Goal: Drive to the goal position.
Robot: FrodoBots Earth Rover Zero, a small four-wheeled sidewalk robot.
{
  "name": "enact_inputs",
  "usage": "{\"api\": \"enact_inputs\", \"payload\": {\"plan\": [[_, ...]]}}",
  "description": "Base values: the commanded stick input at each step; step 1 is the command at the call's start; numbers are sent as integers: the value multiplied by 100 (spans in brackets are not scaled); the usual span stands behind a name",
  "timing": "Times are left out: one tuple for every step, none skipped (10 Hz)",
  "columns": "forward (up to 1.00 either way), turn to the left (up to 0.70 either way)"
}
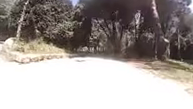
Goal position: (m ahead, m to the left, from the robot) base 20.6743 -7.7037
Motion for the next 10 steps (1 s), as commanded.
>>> {"api": "enact_inputs", "payload": {"plan": [[85, 0], [85, 0], [85, 0], [85, -8], [85, -21], [85, -34], [85, -6], [85, 0], [85, 0], [85, 0]]}}
